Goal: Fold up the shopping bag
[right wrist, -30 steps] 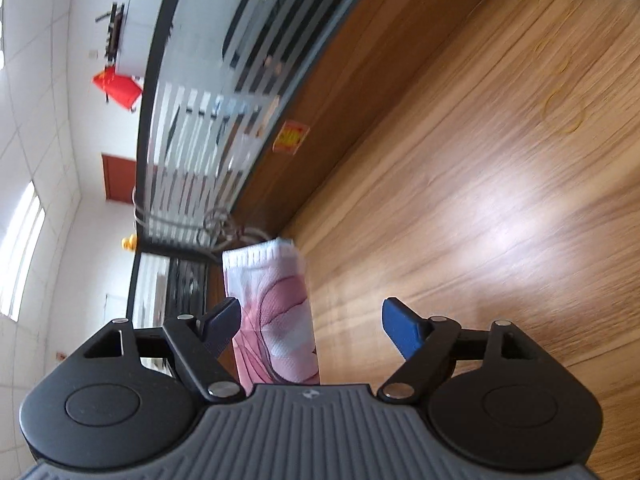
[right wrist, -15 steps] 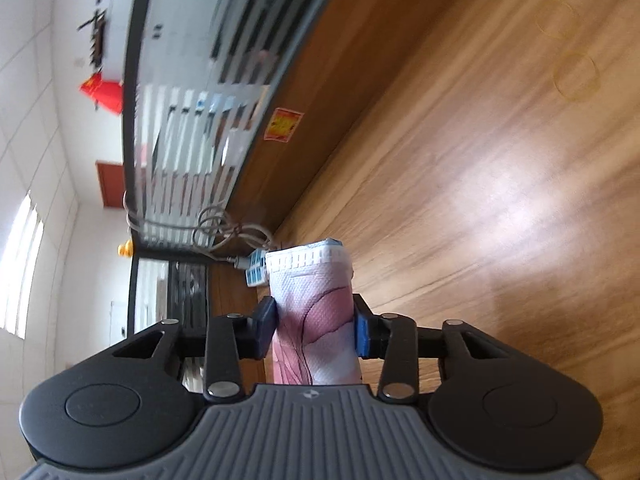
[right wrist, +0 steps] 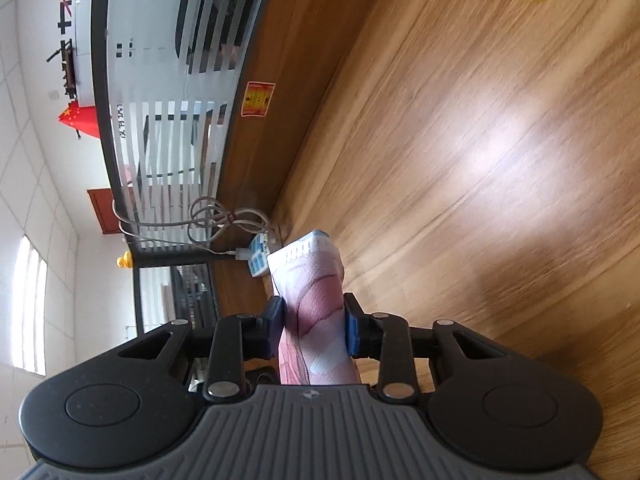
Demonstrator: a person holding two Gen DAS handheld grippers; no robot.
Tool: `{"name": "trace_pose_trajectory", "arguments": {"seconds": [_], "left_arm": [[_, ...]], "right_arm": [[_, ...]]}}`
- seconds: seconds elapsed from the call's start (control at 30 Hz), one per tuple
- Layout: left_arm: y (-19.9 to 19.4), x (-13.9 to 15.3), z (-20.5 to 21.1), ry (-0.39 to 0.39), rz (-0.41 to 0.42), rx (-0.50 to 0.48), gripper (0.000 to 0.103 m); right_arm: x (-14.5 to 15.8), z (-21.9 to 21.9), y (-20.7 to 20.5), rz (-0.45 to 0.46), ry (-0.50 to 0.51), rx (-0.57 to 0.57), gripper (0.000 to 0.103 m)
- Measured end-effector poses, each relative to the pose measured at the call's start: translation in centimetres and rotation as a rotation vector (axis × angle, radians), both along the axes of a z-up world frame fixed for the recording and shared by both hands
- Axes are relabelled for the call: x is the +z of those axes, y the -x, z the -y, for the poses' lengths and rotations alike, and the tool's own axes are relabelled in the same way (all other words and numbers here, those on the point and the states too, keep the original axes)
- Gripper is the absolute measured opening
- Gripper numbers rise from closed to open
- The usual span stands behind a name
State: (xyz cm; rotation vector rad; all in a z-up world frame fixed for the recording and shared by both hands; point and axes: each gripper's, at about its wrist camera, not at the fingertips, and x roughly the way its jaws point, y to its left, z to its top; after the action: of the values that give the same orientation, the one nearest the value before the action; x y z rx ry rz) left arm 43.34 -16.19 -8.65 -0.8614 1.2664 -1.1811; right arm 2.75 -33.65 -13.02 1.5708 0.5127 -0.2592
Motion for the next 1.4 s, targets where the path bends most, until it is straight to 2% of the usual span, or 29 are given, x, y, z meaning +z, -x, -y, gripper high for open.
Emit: {"name": "trace_pose_trajectory", "arguments": {"seconds": [0.17, 0.33, 0.37, 0.43, 0.63, 0.93, 1.1, 1.2, 1.4], "left_arm": [[-0.6, 0.9, 0.6, -0.017, 0.085, -0.003, 0.039], [-0.8, 1.7, 0.2, -0.068, 0.146, 0.041, 0.036], [-0.8, 2.0, 0.1, -0.095, 0.165, 0.056, 0.036], [-0.8, 2.6, -0.2, -0.158, 0.218, 0.078, 0.036], [-0.5, 4.5, -0.3, -0.373, 0.366, 0.155, 0.036], [0.7, 6.5, 0.7, -0.408, 0.407, 0.204, 0.037], [2.3, 6.8, 2.6, -0.465, 0.426, 0.233, 0.037], [3.0, 6.9, 4.2, -0.48, 0.405, 0.241, 0.037], [5.2, 7.9, 6.6, -0.484, 0.375, 0.321, 0.038]], "right_arm": [[0.5, 0.3, -0.1, -0.003, 0.024, 0.018, 0.041], [1.5, 0.4, -0.6, -0.016, 0.075, 0.051, 0.06], [2.1, 0.4, -0.7, -0.016, 0.103, 0.059, 0.061], [2.8, 0.6, -0.6, -0.012, 0.135, 0.065, 0.071], [5.4, 1.4, 0.5, -0.087, 0.281, 0.099, 0.078], [6.9, 1.6, 3.2, -0.297, 0.459, 0.176, 0.084], [7.8, 2.2, 4.3, -0.42, 0.578, 0.299, 0.086], [7.9, 3.1, 5.0, -0.472, 0.645, 0.364, 0.086], [8.2, 6.2, 6.3, -0.525, 0.742, 0.459, 0.086]]}}
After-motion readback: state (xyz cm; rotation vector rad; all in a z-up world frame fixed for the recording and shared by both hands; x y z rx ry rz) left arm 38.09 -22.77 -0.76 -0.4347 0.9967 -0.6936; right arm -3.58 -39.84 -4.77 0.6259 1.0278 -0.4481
